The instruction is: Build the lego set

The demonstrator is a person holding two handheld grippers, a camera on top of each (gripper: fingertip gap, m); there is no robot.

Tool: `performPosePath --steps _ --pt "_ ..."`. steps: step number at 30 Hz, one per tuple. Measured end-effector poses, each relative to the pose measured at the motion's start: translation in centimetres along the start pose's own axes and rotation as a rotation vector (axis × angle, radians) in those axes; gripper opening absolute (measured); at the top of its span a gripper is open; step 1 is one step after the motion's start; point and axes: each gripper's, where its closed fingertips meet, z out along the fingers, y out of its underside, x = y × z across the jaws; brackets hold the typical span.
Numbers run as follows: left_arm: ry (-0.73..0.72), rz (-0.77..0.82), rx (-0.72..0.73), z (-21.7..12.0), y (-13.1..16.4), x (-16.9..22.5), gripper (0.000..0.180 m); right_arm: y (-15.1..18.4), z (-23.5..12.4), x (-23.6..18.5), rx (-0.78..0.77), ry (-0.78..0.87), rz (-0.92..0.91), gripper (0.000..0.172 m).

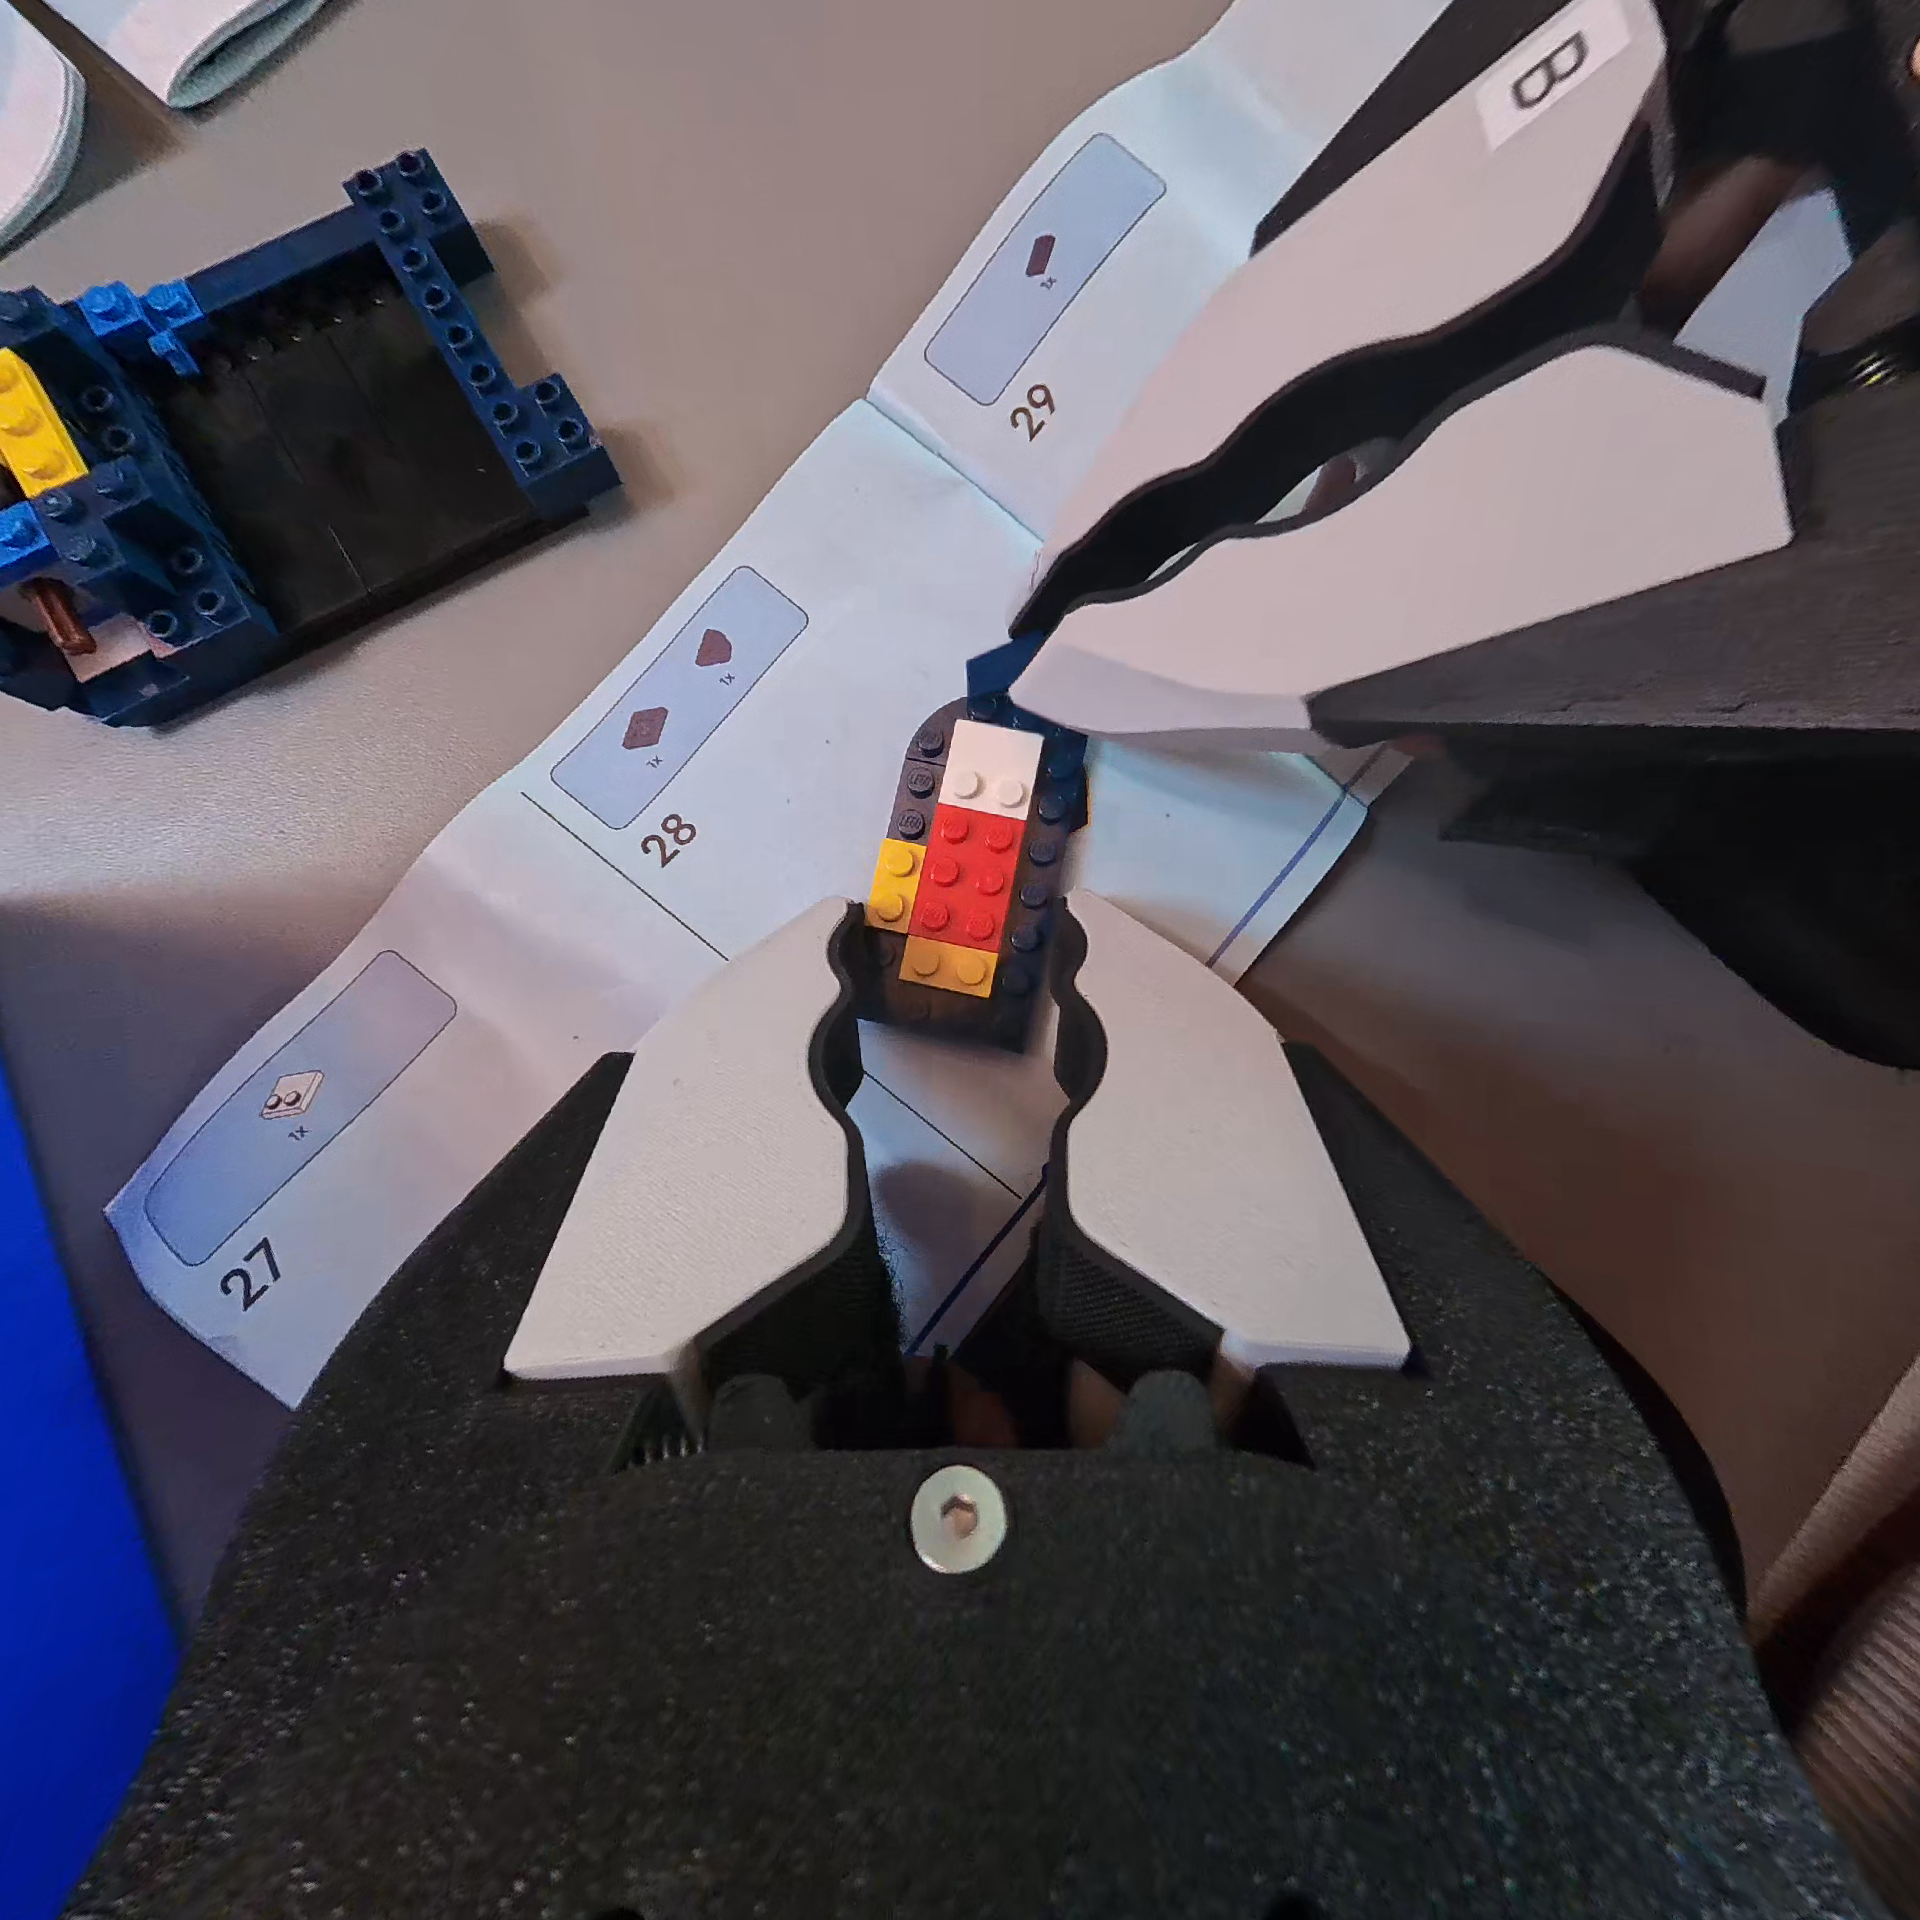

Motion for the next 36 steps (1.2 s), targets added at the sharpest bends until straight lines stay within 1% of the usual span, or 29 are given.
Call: performPosePath --steps 10,17,20,24,25,26,27,29,30,32,33,36 --pt "0.005 0.001 0.015 0.0 0.0 0.0 0.034 0.5 0.1 -0.4 -0.027 -0.024 0.004 0.008" --pt "0.004 0.004 0.018 0.0 0.0 0.0 0.034 0.7 0.2 -0.7 -0.036 -0.063 0.034 0.010" --pt "0.009 0.000 0.021 0.0 0.0 0.0 0.034 0.7 0.1 -0.6 -0.037 -0.063 0.043 0.014" --pt "0.012 0.000 0.024 0.0 0.0 0.0 0.034 0.2 -0.7 -0.5 -0.016 -0.127 0.044 0.017" --pt "0.013 0.001 0.026 0.0 0.0 0.0 0.034 -0.2 -1.1 -0.2 0.001 -0.151 0.019 0.012" --pt "0.014 0.002 0.026 0.0 0.0 0.0 0.034 -0.6 -1.4 -0.1 0.022 -0.191 -0.032 0.000" --pt "0.014 0.005 0.027 0.0 0.0 0.0 0.034 -0.9 -1.8 -0.2 0.040 -0.256 -0.111 0.000" --pt "0.014 0.011 0.027 0.0 0.0 0.0 0.034 -1.0 -2.4 -1.4 0.088 -0.458 -0.325 0.000" --pt "0.015 0.015 0.027 0.0 0.0 0.0 0.034 -1.1 -2.7 -1.7 0.141 -0.536 -0.420 0.000" --pt "0.022 0.021 0.028 0.0 0.0 0.1 0.034 -1.8 -2.6 -1.3 0.221 -0.613 -0.514 0.000" --pt "0.024 0.023 0.028 0.0 0.0 0.1 0.034 -1.8 -2.6 -1.3 0.219 -0.661 -0.537 0.000" --pt "0.025 0.024 0.029 0.0 0.0 0.1 0.034 -1.0 -1.6 -1.2 0.143 -0.761 -0.590 0.000"
